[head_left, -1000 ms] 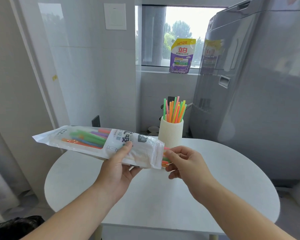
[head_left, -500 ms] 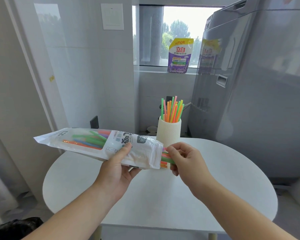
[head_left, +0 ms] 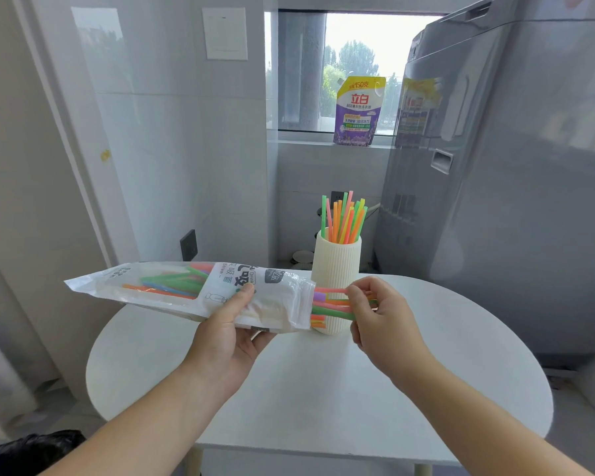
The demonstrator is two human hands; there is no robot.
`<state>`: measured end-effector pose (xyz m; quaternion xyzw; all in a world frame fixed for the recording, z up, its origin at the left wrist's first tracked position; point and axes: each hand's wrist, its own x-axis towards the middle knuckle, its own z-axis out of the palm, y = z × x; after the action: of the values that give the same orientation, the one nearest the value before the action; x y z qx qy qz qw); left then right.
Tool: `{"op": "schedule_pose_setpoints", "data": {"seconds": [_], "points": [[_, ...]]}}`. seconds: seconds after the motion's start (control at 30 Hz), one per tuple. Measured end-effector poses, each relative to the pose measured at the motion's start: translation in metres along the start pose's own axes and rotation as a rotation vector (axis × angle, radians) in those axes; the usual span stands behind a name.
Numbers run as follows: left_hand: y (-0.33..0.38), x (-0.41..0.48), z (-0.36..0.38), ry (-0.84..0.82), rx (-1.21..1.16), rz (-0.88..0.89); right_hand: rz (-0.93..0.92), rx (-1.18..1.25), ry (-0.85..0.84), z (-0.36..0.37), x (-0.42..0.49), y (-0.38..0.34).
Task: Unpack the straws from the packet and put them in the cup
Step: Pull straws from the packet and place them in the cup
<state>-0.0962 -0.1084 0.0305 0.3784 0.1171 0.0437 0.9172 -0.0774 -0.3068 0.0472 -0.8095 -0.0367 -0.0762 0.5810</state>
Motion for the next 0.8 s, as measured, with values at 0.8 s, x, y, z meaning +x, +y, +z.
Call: {"op": "schedule_pose_setpoints", "data": {"seconds": [0.8], "points": [[0.0061, 0.0033, -0.0027, 0.08, -0.036, 0.002, 0.051, 0.273, 0.015, -0.0061, 0.0055, -0.0011]]}}
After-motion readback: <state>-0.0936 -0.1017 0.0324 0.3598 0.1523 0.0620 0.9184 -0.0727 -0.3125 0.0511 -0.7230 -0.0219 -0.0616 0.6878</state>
